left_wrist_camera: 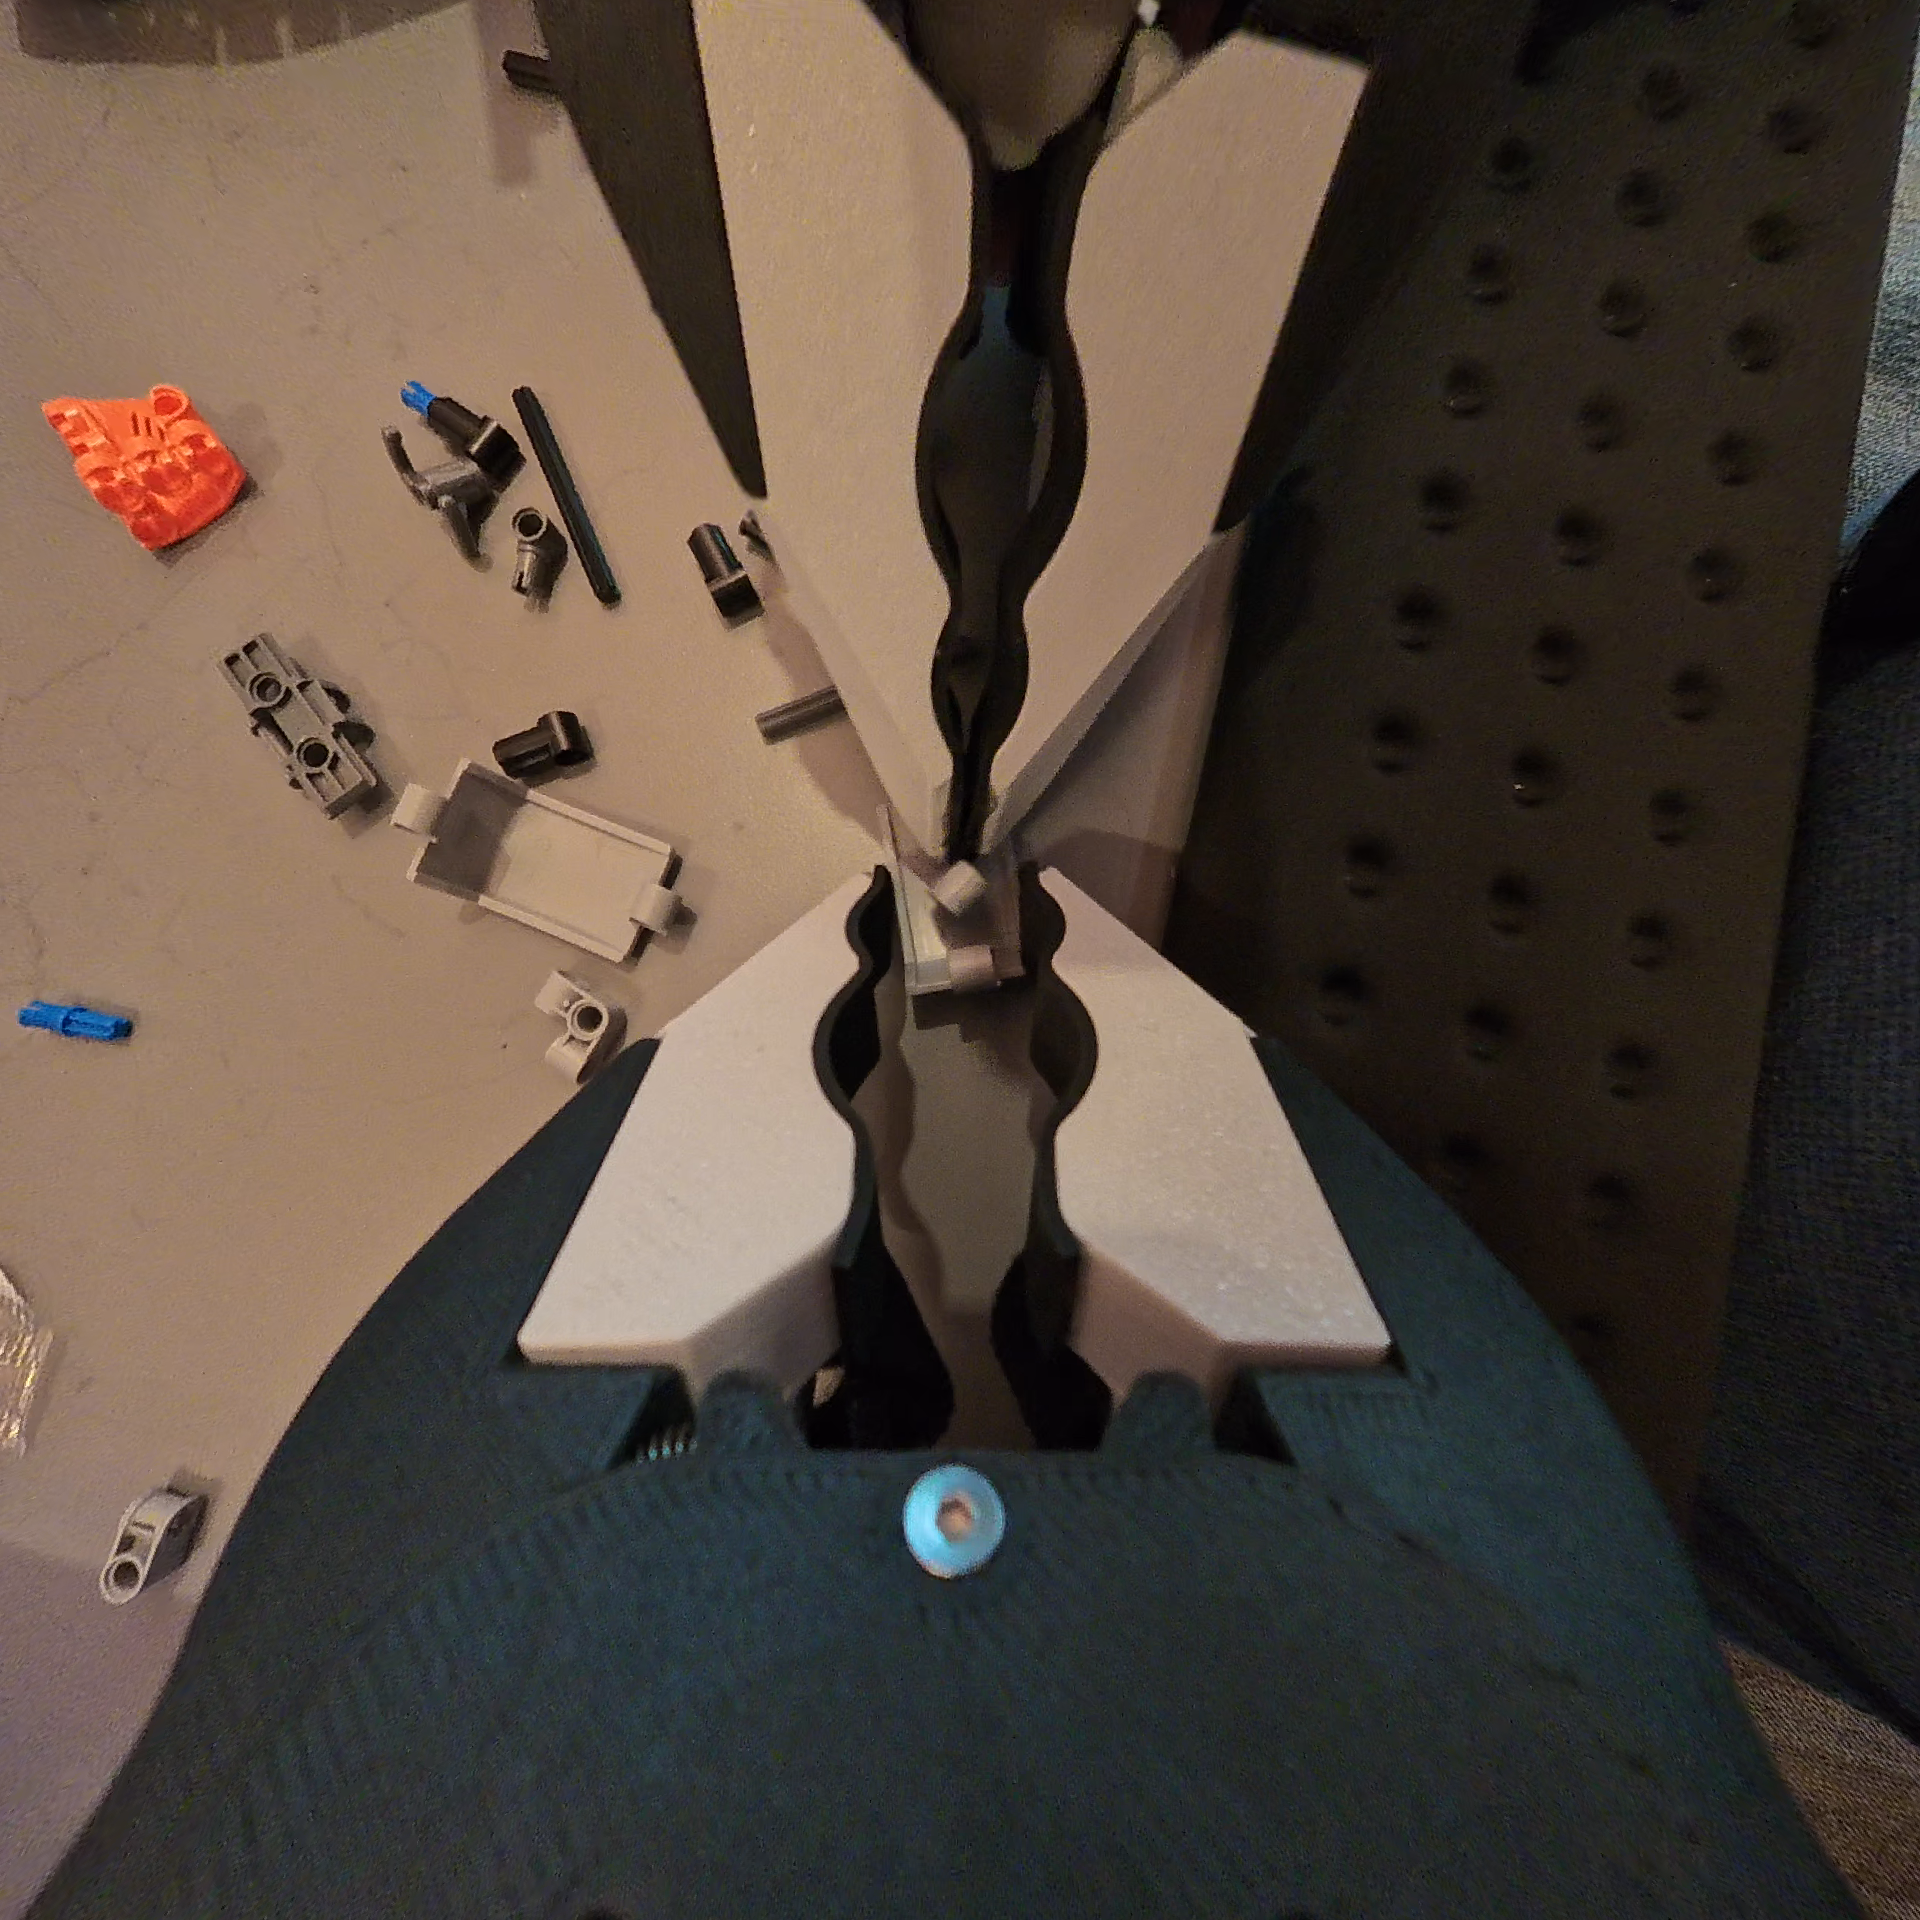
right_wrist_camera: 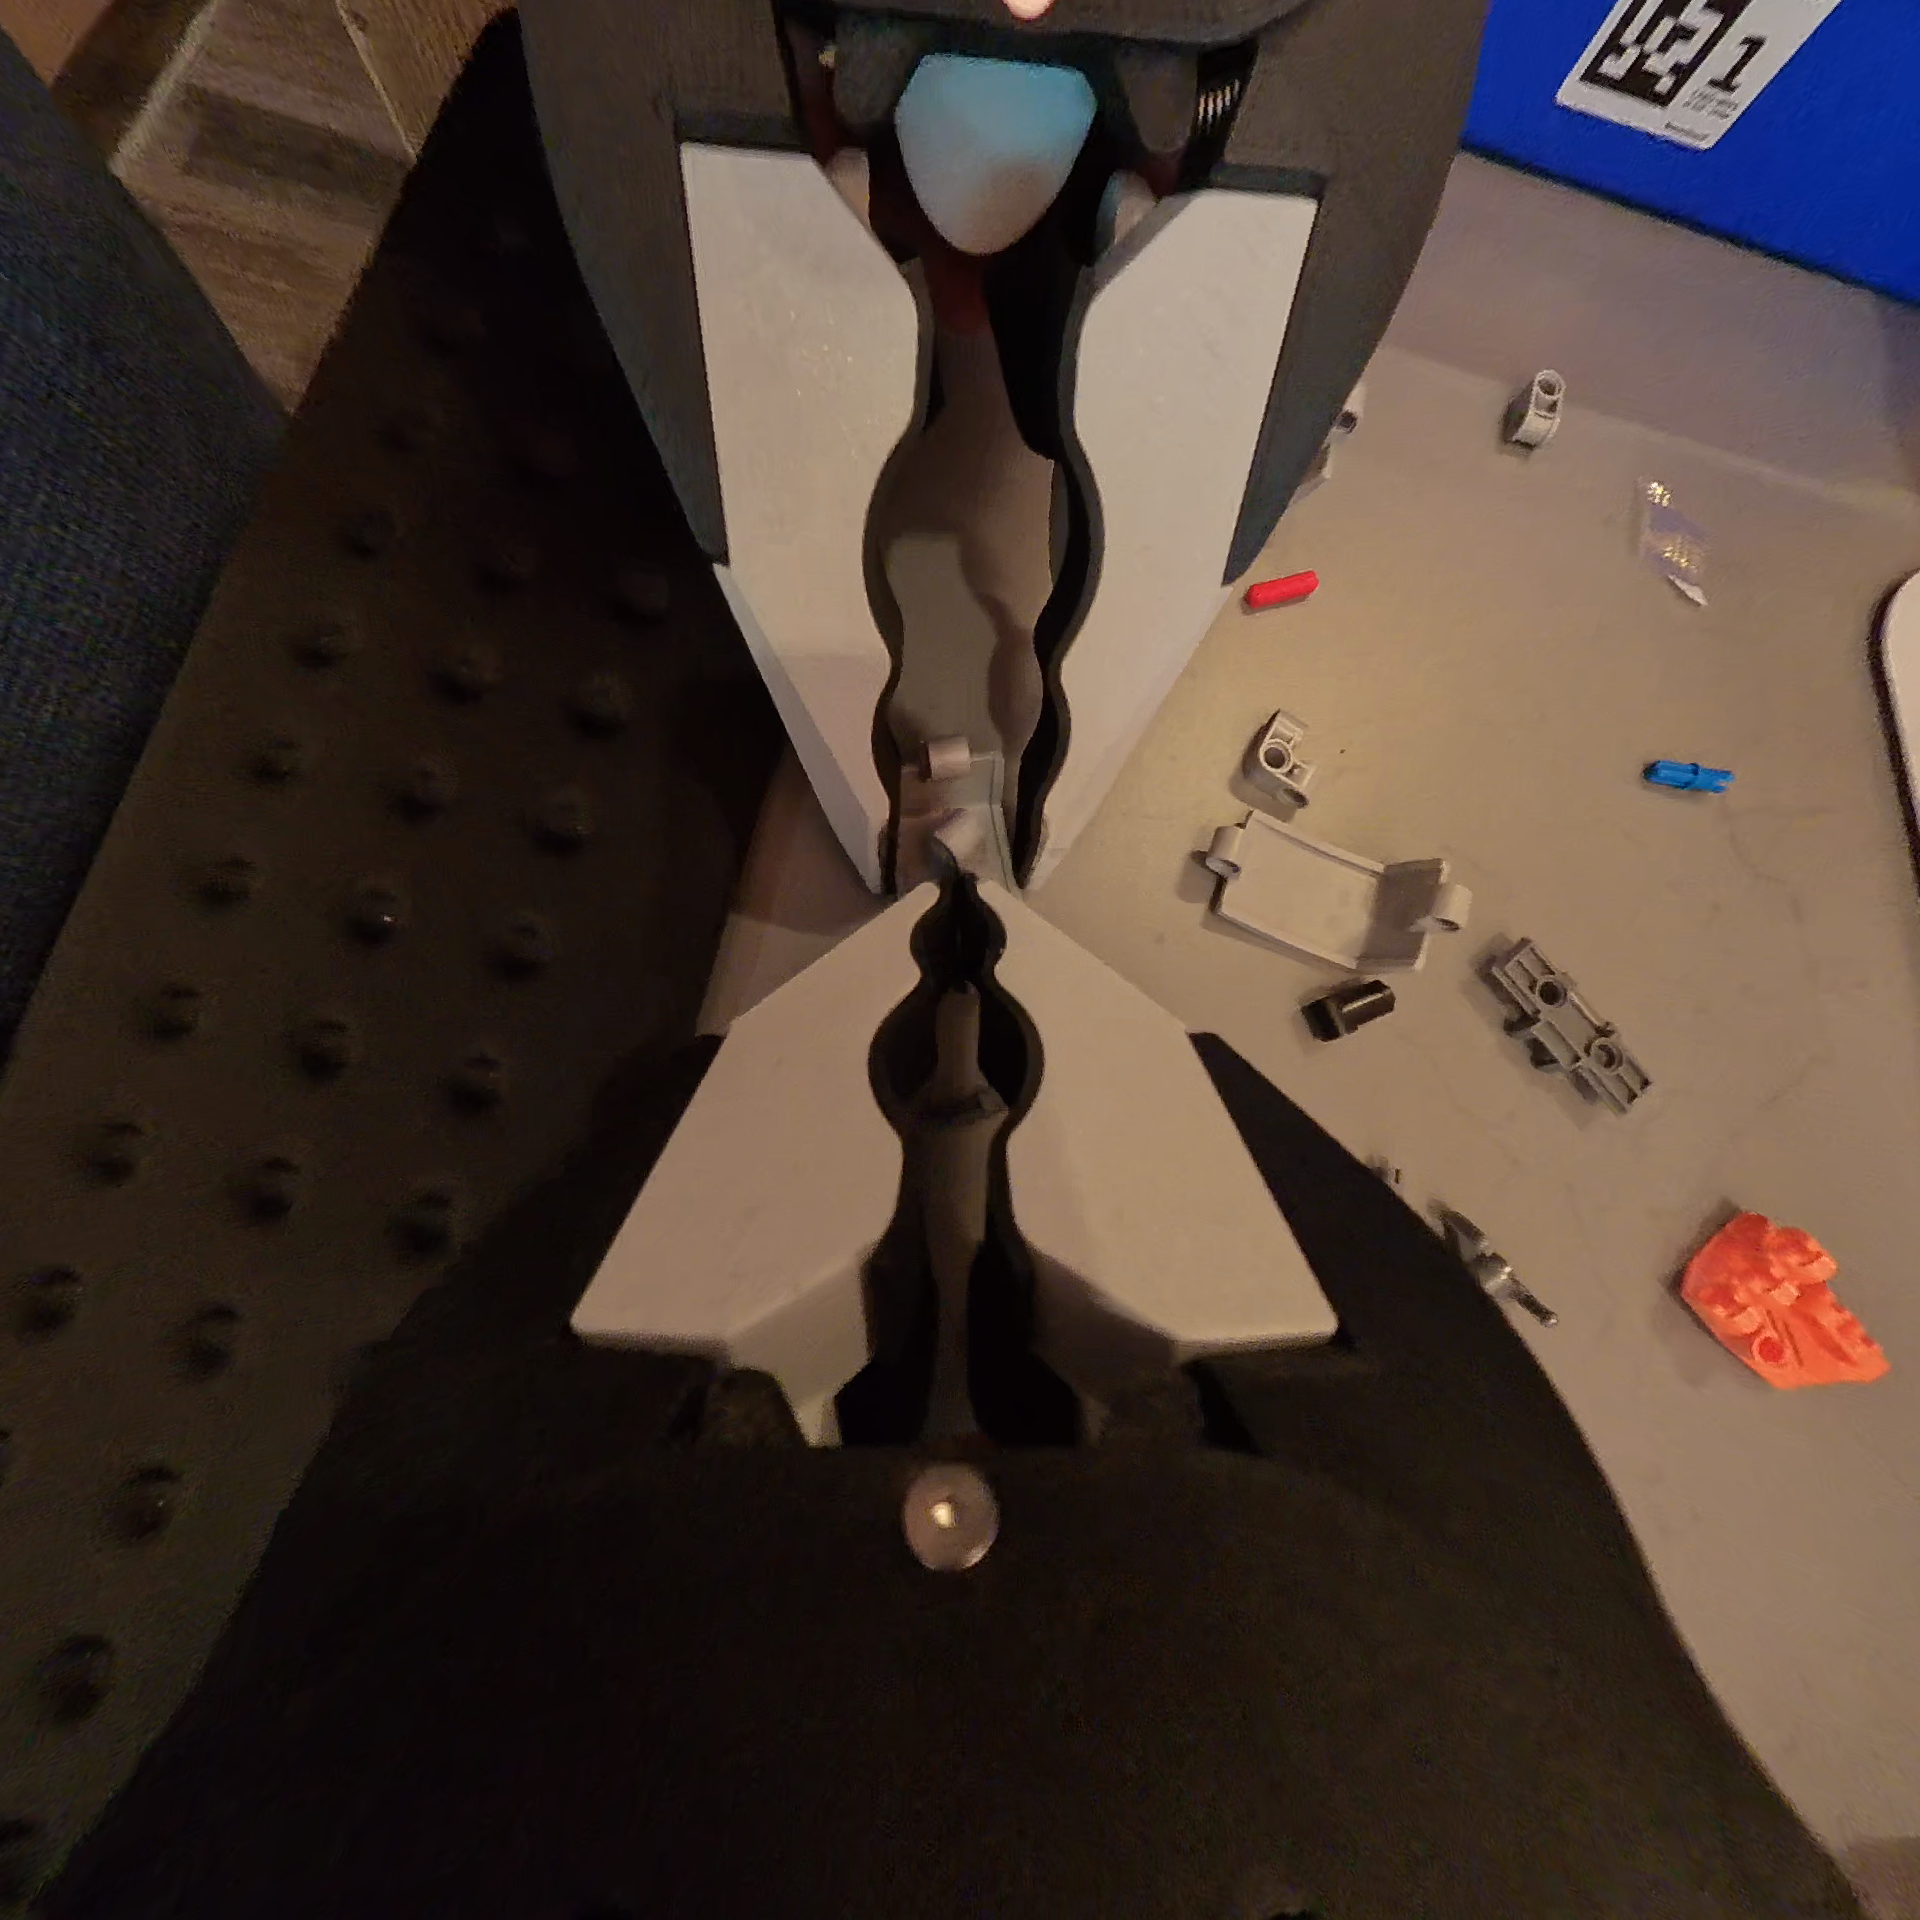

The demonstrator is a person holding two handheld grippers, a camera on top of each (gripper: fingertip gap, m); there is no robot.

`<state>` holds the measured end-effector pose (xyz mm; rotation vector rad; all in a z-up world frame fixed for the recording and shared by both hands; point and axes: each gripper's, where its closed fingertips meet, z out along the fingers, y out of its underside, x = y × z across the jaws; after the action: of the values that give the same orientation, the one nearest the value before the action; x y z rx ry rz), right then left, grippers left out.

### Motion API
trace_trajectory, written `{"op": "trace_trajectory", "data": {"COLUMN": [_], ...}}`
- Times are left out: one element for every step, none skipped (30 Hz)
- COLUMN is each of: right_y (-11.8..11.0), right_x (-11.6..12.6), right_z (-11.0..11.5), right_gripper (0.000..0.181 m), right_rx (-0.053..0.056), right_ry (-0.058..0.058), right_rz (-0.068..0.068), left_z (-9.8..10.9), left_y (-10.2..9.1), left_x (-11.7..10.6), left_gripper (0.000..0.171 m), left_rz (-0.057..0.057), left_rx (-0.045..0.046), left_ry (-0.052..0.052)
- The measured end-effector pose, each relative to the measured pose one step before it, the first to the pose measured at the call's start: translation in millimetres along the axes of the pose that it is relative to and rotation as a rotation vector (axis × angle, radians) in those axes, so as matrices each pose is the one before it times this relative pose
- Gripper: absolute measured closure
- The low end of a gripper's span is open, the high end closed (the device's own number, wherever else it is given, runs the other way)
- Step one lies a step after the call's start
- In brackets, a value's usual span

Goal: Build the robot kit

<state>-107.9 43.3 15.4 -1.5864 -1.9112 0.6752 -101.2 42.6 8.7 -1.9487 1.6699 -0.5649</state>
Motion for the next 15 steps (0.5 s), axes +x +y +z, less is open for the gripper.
{"op": "trace_trajectory", "data": {"right_y": [-1.60, -0.31, 0.59, 0.89, 0.13, 0.25, 0.41, 1.09, 1.39, 1.88, 3.64, 3.51, 2.47, 2.68, 1.35], "right_x": [-1.58, 0.48, -0.36, -1.71, -1.18, -1.11, -0.54, -0.96, -0.75, 0.50, 0.82, -0.43, -0.09, 0.20, -1.63], "right_z": [-2.10, -2.38, -2.53, -1.94, -1.22, -0.38, -0.35, -1.07, -1.98, -2.67, -2.82, -2.59, -1.85, -0.83, 0.18], "right_gripper": [0.181, 0.181, 0.181, 0.181, 0.181, 0.181, 0.181, 0.181, 0.181, 0.181, 0.181, 0.181, 0.181, 0.181, 0.181], "right_rx": [0.0140, 0.0089, 0.0058, 0.0040, 0.0055, -0.0022, -0.0071, -0.0096, -0.0054, -0.0039, -0.0108, -0.0088, -0.0043, -0.0085, -0.0043], "right_ry": [-0.0094, 0.0049, -0.0006, -0.0067, 0.0005, 0.0014, 0.0060, 0.0011, 0.0047, 0.0130, 0.0161, 0.0111, 0.0137, 0.0157, 0.0063], "right_rz": [0.0133, 0.0092, 0.0110, 0.0099, 0.0021, -0.0030, -0.0052, 0.0048, 0.0050, 0.0082, 0.0089, 0.0060, 0.0075, 0.0063, 0.0003], "left_z": [0.01, 0.04, 0.04, -0.02, 0.09, 0.09, 0.12, 0.06, -0.03, 0.07, 0.00, -0.02, -0.07, 0.12, 0.06], "left_y": [-0.08, 0.01, -0.14, -0.02, 0.04, -0.14, -0.19, -0.02, 0.02, 0.01, -0.03, -0.04, 0.09, -0.09, 0.01], "left_x": [0.04, -0.12, -0.05, 0.00, 0.08, -0.10, -0.31, -0.23, -0.14, -0.41, -0.48, -0.19, -0.56, -0.81, 0.01], "left_gripper": [0.150, 0.149, 0.149, 0.149, 0.149, 0.149, 0.149, 0.149, 0.150, 0.150, 0.149, 0.149, 0.149, 0.150, 0.150], "left_rz": [-0.0001, -0.0020, -0.0032, -0.0002, 0.0017, -0.0016, -0.0030, -0.0021, -0.0019, -0.0025, -0.0060, -0.0088, -0.0075, -0.0074, -0.0045], "left_rx": [0.00132, 0.00194, 0.00196, 0.00087, -0.00002, 0.00076, 0.00092, -0.00108, -0.00270, -0.00197, 0.00066, 0.00144, 0.00005, -0.00100, -0.00165], "left_ry": [-0.0011, -0.0008, -0.0004, -0.0014, -0.0015, 0.0006, -0.0002, -0.0022, -0.0032, -0.0068, -0.0056, -0.0018, -0.0047, -0.0063, 0.0003]}}
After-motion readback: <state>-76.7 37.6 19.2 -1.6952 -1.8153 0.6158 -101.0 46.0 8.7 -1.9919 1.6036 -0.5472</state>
